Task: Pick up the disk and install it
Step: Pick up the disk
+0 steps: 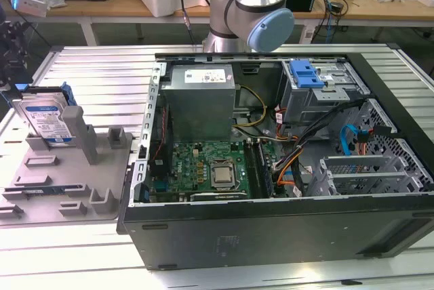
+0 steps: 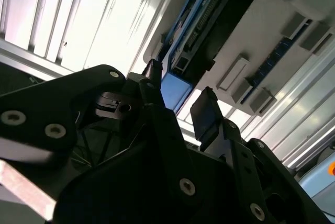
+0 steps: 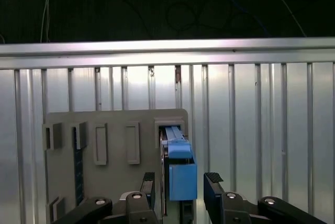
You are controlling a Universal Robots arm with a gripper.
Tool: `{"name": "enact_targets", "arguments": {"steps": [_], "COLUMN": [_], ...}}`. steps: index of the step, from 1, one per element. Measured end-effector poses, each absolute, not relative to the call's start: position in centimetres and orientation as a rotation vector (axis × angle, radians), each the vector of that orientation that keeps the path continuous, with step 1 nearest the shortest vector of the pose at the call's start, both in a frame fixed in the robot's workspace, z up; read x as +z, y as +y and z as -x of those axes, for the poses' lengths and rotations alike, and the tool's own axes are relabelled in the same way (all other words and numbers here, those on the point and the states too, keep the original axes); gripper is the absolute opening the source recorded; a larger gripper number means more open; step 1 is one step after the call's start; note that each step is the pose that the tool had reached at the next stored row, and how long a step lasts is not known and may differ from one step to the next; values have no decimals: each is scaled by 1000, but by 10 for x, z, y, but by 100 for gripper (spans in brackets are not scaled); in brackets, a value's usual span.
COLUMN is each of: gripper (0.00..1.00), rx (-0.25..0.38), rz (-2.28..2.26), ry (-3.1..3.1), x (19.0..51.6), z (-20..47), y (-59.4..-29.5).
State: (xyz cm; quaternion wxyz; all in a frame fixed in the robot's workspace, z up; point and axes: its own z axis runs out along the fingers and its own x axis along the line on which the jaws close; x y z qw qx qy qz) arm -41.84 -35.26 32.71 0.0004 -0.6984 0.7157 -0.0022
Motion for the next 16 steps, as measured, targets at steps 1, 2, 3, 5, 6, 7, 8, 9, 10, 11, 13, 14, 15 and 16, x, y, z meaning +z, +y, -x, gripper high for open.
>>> {"name": "enact_targets", "arguments": {"steps": [1,2,3,5,6,7,8,9,10,11,13,14,15,16], "gripper": [50,50,50,50,50,50,50,50,50,50,50,50,50,50], "rx": [-7,-7,-7,-7,-7,-7,-7,-7,-7,-7,-7,-7,-7,-7], "rz": [2193,2193,2193,2193,2193,2193,2193,2193,2193,2193,2193,2193,2193,2193], "ry": [2248,2248,2248,2248,2248,2248,2248,2248,2248,2248,2248,2248,2248,2248], "x": [326,326,325,323,322,321,320,319,318,317,316,315,314,314], "z": [419,419,419,419,419,419,419,419,419,419,419,419,419,419], "y": [-353,-353,-353,-353,-353,-353,-353,-353,-353,-353,-353,-353,-353,-353]}}
